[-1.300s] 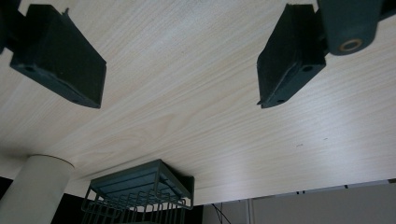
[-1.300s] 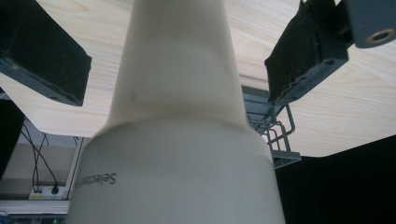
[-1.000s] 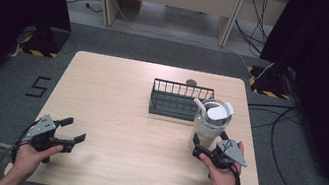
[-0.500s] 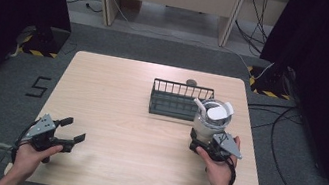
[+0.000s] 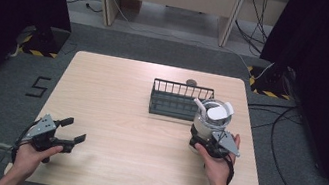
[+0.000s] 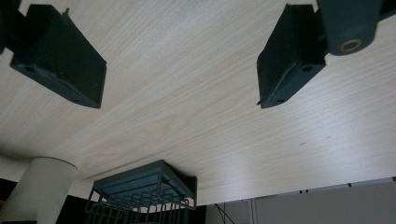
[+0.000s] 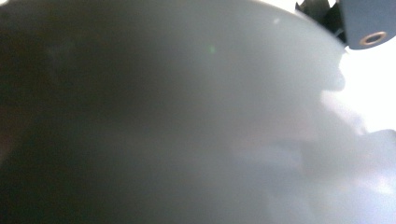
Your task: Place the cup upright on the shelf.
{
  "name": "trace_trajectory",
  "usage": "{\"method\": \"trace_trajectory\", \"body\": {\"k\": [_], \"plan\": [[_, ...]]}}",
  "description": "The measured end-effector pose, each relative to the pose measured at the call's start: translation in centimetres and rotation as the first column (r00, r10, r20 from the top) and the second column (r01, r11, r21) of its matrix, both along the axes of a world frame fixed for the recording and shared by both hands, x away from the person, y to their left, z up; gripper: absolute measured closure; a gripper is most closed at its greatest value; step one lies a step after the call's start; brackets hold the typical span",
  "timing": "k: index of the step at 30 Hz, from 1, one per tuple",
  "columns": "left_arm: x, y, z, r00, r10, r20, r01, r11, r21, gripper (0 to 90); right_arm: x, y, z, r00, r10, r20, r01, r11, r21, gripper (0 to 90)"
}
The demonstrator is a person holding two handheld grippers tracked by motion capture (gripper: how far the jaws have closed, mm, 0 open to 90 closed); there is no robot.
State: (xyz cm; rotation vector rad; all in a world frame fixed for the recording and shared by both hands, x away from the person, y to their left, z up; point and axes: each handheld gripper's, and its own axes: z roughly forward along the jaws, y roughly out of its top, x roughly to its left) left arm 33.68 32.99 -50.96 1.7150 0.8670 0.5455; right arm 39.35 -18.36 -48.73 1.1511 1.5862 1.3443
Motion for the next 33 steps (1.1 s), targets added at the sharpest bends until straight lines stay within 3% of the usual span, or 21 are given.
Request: {"method": "trace_trajectory", "body": {"k": [13, 26, 33], "plan": [[0.0, -0.1, 0.0, 1.0, -0.007, -0.002, 0.007, 1.0, 0.0, 16.0, 0.1, 0.0, 0.1, 1.0, 0.0, 0.001, 0.0, 1.0, -0.019, 10.5], [0.0, 0.0, 0.0, 1.0, -0.006, -0.006, 0.006, 1.0, -0.005, 16.4, 0.1, 0.1, 0.5, 0.9995, -0.014, -0.027, 0.014, 1.0, -0.003, 10.6], [0.1, -0.1, -0.1, 0.9999, -0.005, -0.009, 0.005, 1.0, -0.008, 16.5, 0.3, 0.1, 1.3, 0.9998, -0.012, -0.018, 0.012, 1.0, -0.004, 10.6]]}}
